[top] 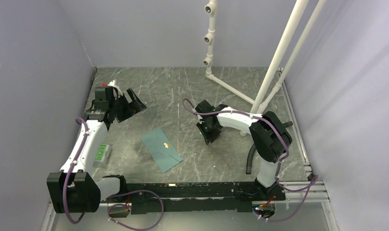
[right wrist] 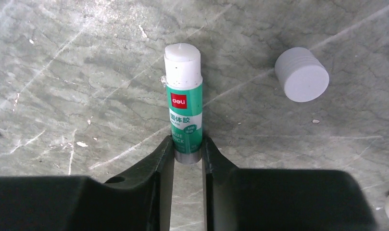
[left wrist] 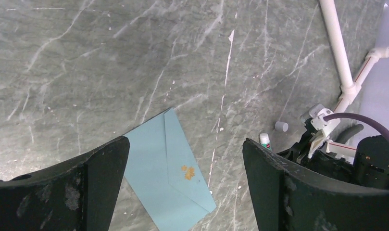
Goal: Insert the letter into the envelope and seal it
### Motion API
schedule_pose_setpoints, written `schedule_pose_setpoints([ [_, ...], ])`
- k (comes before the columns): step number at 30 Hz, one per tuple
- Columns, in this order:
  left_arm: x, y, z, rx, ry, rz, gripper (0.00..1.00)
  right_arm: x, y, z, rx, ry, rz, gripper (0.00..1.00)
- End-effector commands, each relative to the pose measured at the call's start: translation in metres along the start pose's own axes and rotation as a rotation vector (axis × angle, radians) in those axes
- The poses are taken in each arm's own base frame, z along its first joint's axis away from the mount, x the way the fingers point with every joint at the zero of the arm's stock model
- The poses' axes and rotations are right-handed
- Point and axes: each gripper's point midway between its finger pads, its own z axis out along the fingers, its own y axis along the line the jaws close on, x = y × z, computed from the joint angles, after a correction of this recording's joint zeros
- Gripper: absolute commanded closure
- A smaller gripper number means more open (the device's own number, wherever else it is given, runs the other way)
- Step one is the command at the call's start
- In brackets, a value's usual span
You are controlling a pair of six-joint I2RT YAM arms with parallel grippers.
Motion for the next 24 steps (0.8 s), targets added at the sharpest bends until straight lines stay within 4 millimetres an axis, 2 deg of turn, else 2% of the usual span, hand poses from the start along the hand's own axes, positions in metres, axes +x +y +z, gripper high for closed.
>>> schedule_pose_setpoints([
  [1,-0.010,-0.024,-0.001,0.112,-0.015,0.033,0.07,-0.015,-0.006,0.003,0.022,-0.105,0.008,0.81],
  [4,-0.009,-0.036,-0.001,0.180,-0.003,0.041,0.07,-0.030,-0.004,-0.008,0.010,-0.187,0.000,0.90],
  [7,-0.003,-0.063,-0.006,0.333,0.031,0.079,0.07,-0.054,0.011,-0.038,-0.070,-0.330,-0.024,0.90],
  [9,0.006,-0.091,-0.016,0.493,0.069,0.132,0.07,-0.074,0.028,-0.068,-0.156,-0.457,-0.043,0.90],
  [12,0.017,-0.130,-0.039,0.756,0.110,0.206,0.07,-0.107,0.061,-0.131,-0.333,-0.681,-0.078,0.90],
  [17,0.010,-0.166,-0.080,1.000,0.063,0.322,0.07,-0.142,0.106,-0.221,-0.599,-0.890,-0.121,0.90],
  [18,0.005,-0.174,-0.089,1.044,0.021,0.359,0.07,-0.147,0.114,-0.236,-0.650,-0.920,-0.128,0.90],
  [21,0.007,-0.189,-0.108,1.144,-0.010,0.421,0.09,-0.155,0.133,-0.271,-0.777,-0.967,-0.160,0.89],
  [24,0.010,-0.199,-0.114,1.173,-0.004,0.442,0.10,-0.155,0.150,-0.297,-0.895,-0.977,-0.199,0.88],
])
